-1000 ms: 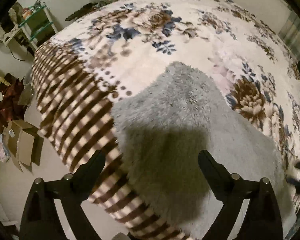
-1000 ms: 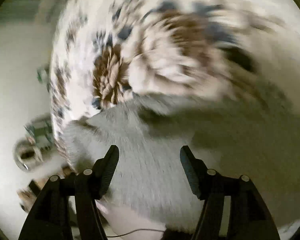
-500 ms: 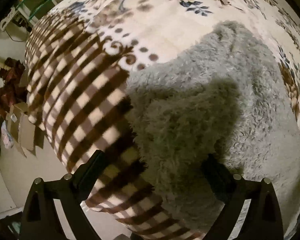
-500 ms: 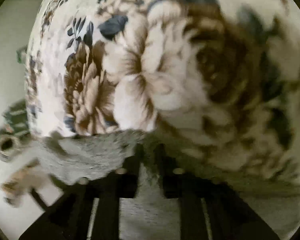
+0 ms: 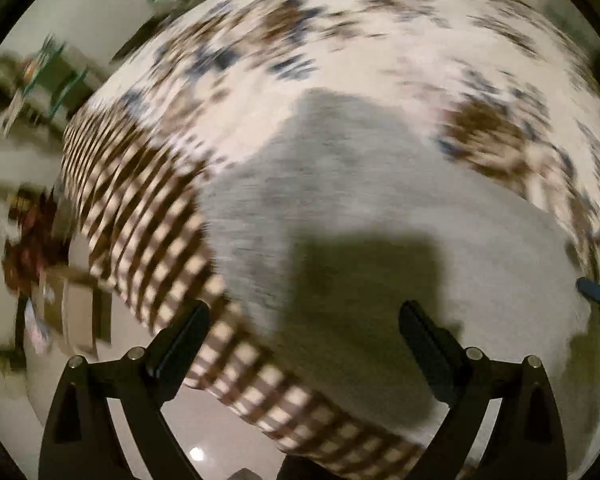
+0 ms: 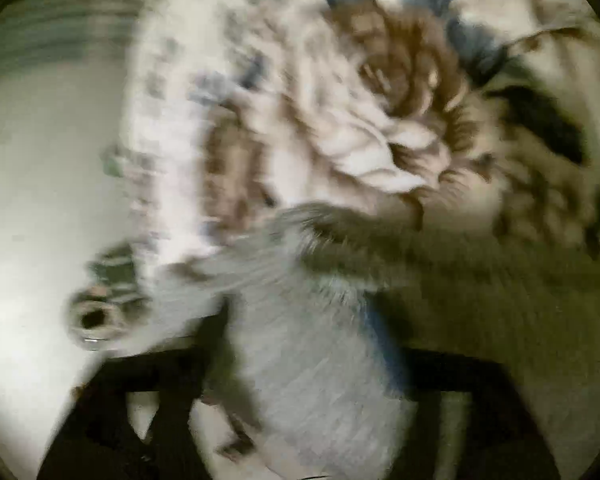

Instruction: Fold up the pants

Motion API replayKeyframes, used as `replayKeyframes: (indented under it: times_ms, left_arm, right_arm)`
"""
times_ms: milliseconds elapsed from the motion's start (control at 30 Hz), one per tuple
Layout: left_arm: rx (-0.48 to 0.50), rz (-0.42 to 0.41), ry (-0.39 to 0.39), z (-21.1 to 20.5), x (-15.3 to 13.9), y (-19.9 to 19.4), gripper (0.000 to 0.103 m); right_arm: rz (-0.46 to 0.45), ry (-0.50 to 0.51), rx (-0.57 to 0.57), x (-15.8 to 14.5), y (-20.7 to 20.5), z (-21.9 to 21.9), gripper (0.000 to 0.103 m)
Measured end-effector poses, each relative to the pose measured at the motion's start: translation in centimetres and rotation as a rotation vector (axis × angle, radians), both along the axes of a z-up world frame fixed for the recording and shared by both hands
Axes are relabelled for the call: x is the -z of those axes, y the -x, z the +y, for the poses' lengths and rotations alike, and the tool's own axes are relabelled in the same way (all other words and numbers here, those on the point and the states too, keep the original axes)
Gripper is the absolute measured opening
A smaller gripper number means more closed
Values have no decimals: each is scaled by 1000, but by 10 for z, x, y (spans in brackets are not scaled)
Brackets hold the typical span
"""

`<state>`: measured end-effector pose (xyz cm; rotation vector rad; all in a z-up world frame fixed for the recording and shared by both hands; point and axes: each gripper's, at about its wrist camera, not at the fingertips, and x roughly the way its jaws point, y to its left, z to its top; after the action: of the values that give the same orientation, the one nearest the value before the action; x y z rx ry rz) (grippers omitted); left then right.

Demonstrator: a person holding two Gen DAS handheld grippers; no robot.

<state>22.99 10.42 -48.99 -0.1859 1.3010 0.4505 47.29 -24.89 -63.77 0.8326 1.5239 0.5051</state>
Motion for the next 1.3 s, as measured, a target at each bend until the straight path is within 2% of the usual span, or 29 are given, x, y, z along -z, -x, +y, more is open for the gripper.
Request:
replayKeyframes:
  times_ms: [67, 167, 200, 267, 333, 433, 567, 600, 633, 700, 800, 867, 900, 933, 967, 1133, 1233, 1300]
  left_arm:
    - [113, 8, -7, -40, -1, -1, 97]
    - [263, 41, 42, -103, 4, 0, 97]
    - [307, 45, 67, -127, 5, 1, 97]
    - [380, 56, 97, -167, 7, 4, 97]
    - [458, 66, 129, -213, 12, 5, 97]
    - [540, 85, 160, -267, 20, 2, 97]
    - [625, 116, 143, -323, 39, -3, 97]
    - [636, 131, 139, -331, 45, -3, 97]
    - [640, 146, 128, -337, 50, -4, 97]
    - [645, 163, 108, -346, 56, -4, 97]
    - [658, 171, 80, -353, 57, -2, 97]
    - [668, 173, 63, -358, 55, 2, 97]
    - [675, 175, 54, -361, 53, 5, 97]
    - [682, 177, 48, -364, 51, 8, 97]
    - [690, 179, 42, -367, 49, 10, 97]
    - [735, 160, 29, -381, 32, 23, 97]
    - [751, 151, 33, -387, 27, 25, 97]
    - [756, 155, 37, -390, 28, 27, 97]
  right_arm:
    - [-55, -24, 96, -24, 35, -45, 102]
    - [-36, 57, 283, -34, 101, -128, 102]
    - [-17, 113, 367, -35, 132, -166, 103]
    - [30, 180, 483, -30, 183, -217, 102]
    - [74, 215, 611, -23, 242, -281, 102]
    - [120, 251, 804, -5, 309, -353, 102]
    - [123, 259, 1029, 21, 364, -424, 99]
    - [113, 248, 1064, 26, 370, -434, 96]
    - [98, 259, 1116, 27, 377, -447, 84]
    - [52, 245, 1160, 24, 382, -462, 74]
    - [48, 193, 1161, 29, 378, -469, 72]
    - [68, 148, 1133, 42, 361, -452, 52]
    - [76, 149, 1113, 48, 353, -442, 23]
    - [87, 183, 1093, 50, 347, -437, 5]
    - [88, 225, 1087, 47, 346, -432, 5]
    - [3, 240, 1122, 14, 360, -424, 5]
    - [35, 277, 1087, 16, 365, -422, 5]
    - [80, 217, 1065, 34, 369, -426, 10]
